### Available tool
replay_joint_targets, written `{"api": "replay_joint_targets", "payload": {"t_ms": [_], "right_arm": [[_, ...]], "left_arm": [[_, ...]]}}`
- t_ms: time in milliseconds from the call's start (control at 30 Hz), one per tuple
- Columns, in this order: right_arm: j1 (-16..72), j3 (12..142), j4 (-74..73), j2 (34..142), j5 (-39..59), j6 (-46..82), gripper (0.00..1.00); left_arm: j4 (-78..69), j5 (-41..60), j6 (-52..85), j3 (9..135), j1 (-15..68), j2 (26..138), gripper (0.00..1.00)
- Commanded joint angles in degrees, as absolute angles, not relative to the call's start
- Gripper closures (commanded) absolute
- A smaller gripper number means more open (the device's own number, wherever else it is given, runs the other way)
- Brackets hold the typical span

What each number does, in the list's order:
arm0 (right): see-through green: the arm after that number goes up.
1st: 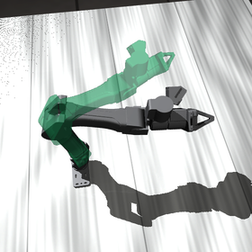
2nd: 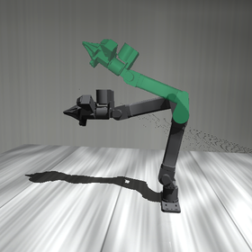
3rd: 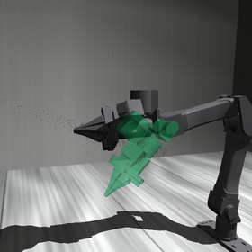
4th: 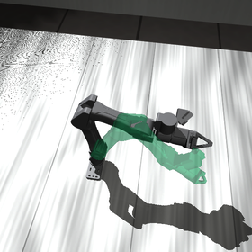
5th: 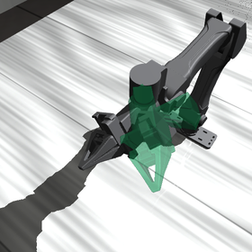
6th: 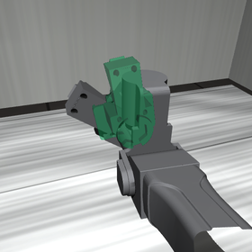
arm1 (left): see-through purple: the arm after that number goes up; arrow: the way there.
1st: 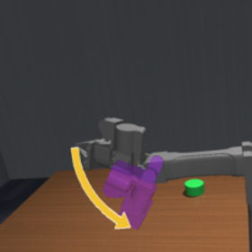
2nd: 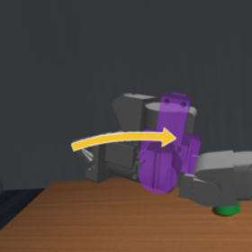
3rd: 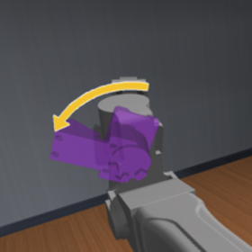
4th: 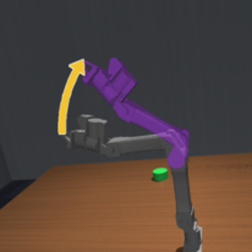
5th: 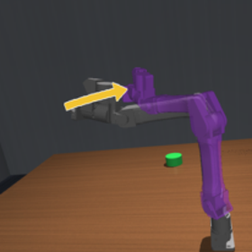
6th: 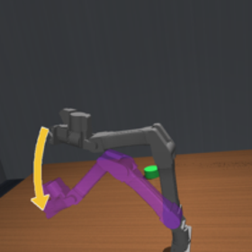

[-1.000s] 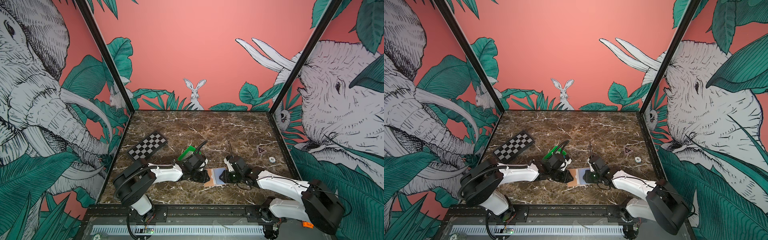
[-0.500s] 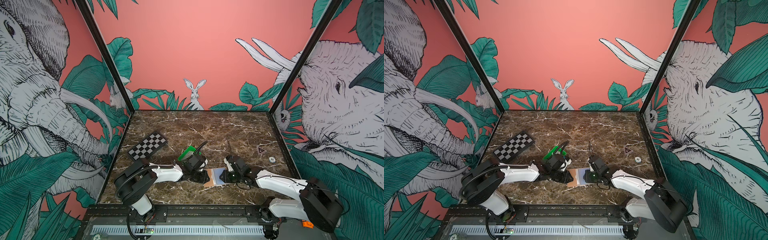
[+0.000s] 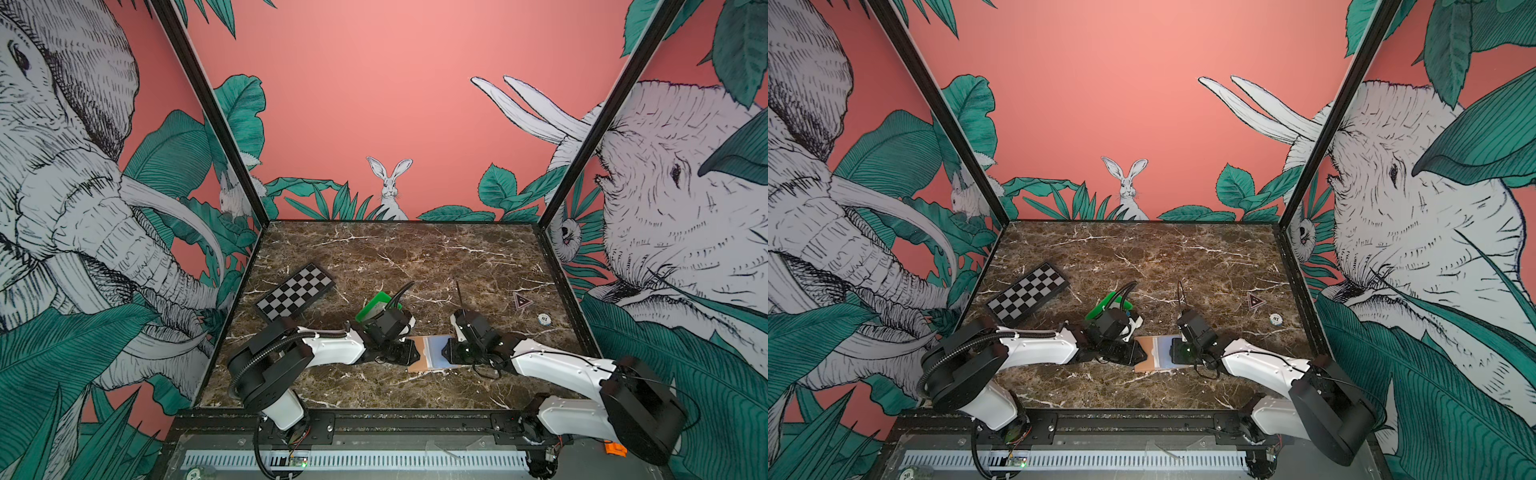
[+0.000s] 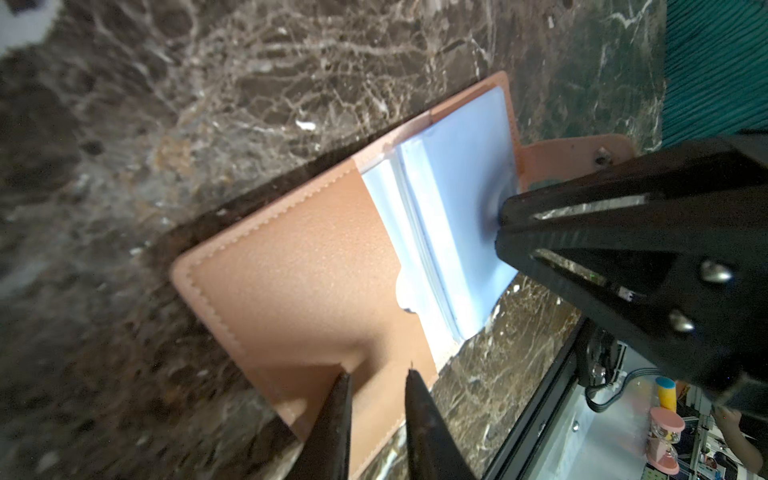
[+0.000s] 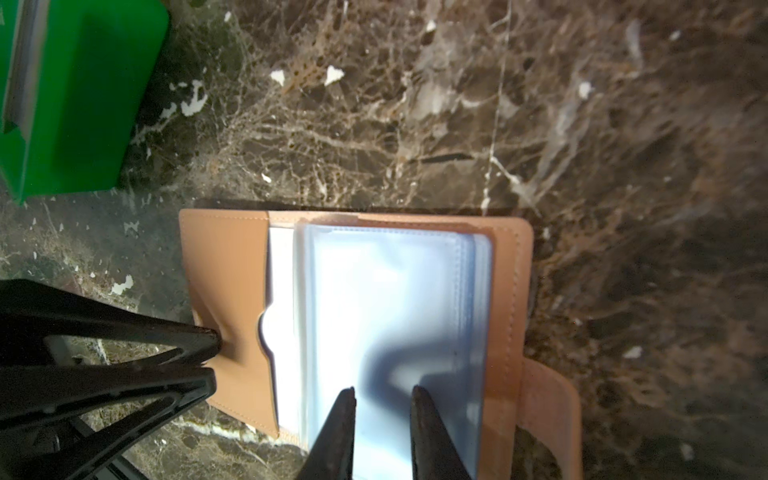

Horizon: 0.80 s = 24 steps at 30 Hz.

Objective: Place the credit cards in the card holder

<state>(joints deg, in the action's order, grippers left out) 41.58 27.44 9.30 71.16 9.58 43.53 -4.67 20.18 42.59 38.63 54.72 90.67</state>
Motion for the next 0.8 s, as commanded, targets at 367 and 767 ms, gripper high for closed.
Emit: {"api": "replay_joint_targets", "payload": {"t_ms": [367, 767], "right_arm": [[41.85, 37.08, 12.9, 67.39, 4.78, 37.35, 0.73], [41.85, 44.13, 5.72, 74.76, 9.15, 31.35, 0.67]], "left_arm": [[0.04, 17.7, 38.47, 43.0, 50.59, 84.05, 0.75], [6.11, 15.01, 29.01, 45.31, 44.68, 79.11, 0.72]]}}
